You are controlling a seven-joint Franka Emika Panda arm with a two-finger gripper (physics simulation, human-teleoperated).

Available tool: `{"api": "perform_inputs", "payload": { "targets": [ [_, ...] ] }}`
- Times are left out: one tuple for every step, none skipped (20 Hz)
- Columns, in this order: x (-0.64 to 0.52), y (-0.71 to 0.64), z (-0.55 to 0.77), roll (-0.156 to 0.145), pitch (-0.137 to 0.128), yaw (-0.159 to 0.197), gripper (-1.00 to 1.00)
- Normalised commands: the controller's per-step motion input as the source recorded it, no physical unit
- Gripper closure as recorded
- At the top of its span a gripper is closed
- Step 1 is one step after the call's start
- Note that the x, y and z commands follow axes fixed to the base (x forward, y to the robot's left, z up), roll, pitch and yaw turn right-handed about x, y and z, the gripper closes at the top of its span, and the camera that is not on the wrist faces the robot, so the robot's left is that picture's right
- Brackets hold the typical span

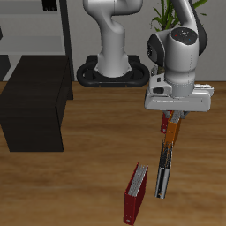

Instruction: Place the orange book upright on top of the shelf

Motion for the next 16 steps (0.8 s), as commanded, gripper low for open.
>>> {"api": "perform_inputs", "payload": {
  "targets": [
    [-0.12, 0.01, 0.45, 0.013, -0.056, 0.027, 1.0],
    [-0.2, 0.03, 0.51, 0.019, -0.078, 0.027, 1.0],
    [0.08, -0.04, -0.02, 0.0, 0.0, 0.0, 1.0],
    [-0.1, -0.06, 0.46, -0.004, -0.048, 0.02, 1.0],
    [-0.21, -0.05, 0.54, -0.012, -0.067, 0.022, 1.0],
    [-0.16, -0.04, 0.41, 0.012, -0.045, 0.025, 1.0],
    [-0.12, -0.16, 0.59, -0.013, -0.076, 0.05, 1.0],
    [-0.2, -0.12, 0.63, 0.002, -0.052, 0.013, 1.0],
    [-0.14, -0.05, 0.5, 0.01, -0.059, 0.05, 1.0],
    [-0.24, -0.11, 0.68, 0.011, -0.073, 0.063, 1.0],
    [-0.38, -0.18, 1.08, -0.028, -0.171, 0.171, 1.0],
    [-0.21, -0.21, 0.63, 0.017, 0.016, -0.039, 1.0],
    [-0.18, -0.27, 0.66, -0.006, -0.003, -0.058, 1.0],
    [-0.15, -0.14, 0.53, 0.027, -0.052, 0.039, 1.0],
    [-0.13, -0.27, 0.51, -0.069, -0.058, 0.044, 1.0],
    [-0.14, -0.3, 0.59, 0.038, 0.042, -0.058, 1.0]
  ]
}}
